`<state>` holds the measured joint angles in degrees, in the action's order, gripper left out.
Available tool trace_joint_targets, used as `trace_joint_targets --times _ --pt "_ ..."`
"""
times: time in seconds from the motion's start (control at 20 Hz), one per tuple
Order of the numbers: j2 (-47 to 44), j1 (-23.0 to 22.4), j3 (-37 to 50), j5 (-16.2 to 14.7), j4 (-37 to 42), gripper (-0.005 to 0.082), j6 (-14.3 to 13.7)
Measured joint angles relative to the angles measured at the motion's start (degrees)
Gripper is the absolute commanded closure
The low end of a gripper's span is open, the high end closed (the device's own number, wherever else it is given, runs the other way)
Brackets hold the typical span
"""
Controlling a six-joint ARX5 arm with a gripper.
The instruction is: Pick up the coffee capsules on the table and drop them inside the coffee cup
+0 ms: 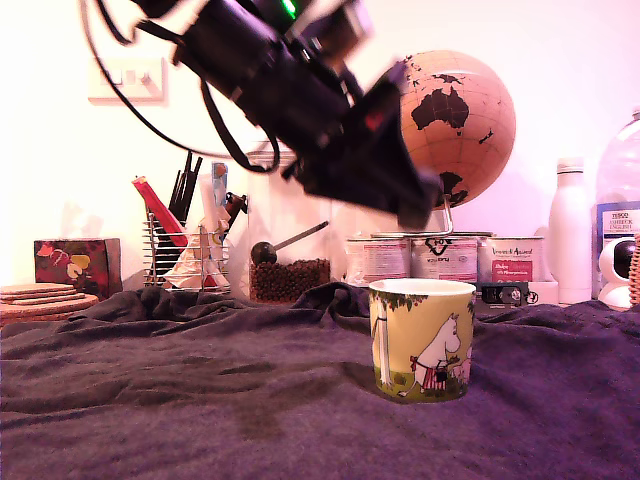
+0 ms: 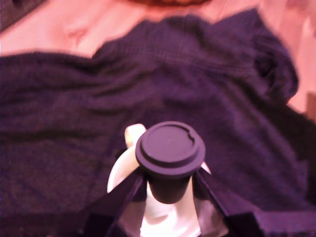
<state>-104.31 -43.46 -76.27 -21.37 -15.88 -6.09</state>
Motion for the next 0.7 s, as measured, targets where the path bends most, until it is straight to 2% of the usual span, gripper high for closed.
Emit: trace_joint_targets --times 0.2,0.7 --pt "-2.4 0.0 -3.8 0.4 -5.4 0.0591 -1.4" --pt "-2.7 -0.1 -3.8 0.5 -10.4 0.0588 -1.6"
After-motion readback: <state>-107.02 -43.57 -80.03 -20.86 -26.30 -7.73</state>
